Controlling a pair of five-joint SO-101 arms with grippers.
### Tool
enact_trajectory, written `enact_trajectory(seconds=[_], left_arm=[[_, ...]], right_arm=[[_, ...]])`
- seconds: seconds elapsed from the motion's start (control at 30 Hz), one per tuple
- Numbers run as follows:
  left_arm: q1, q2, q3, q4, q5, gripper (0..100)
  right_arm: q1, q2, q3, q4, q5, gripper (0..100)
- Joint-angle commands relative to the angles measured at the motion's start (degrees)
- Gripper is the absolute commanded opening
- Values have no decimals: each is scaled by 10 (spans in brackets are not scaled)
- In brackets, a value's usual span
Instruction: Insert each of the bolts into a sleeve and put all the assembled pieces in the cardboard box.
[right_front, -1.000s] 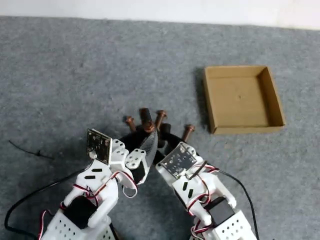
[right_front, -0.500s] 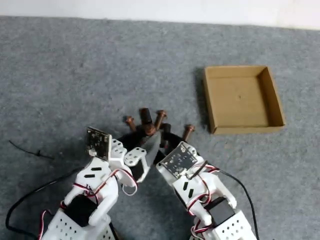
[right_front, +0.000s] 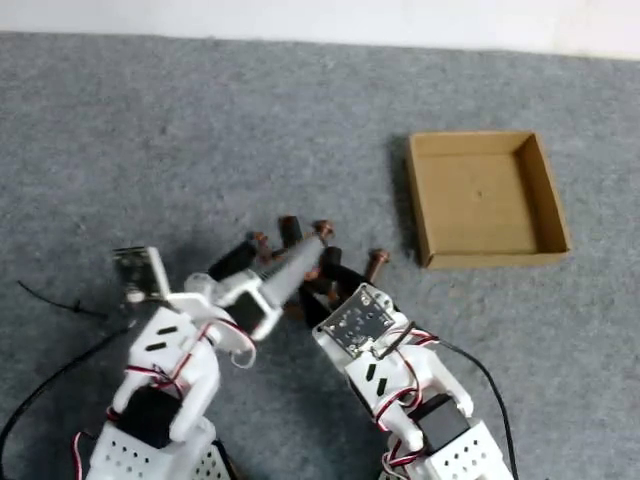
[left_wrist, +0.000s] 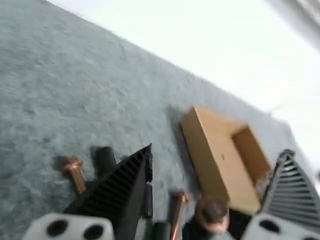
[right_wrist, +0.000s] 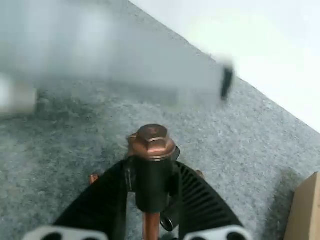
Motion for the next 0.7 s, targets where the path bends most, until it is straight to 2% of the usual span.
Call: enact_trajectory(seconds=[0.0, 0.2, 0.33, 0.43, 0.6, 0.67], left_arm=[[-57, -7, -37, 1, 33, 348], [-78, -5, -13, -4, 30, 347], [-78, -4, 33, -74, 19, 342], [-75, -4, 59, -117, -11, 256], [-75, -4, 80, -162, -19, 18], [-75, -4, 80, -164, -19, 17]], right_arm=[[40, -11, 53, -17, 2, 5], [113, -10, 31, -15, 2, 5], [166, -6, 20, -16, 1, 5], [225, -5, -9, -29, -41, 5], [277, 78, -99, -35, -58, 6], [282, 158, -145, -48, -58, 6]])
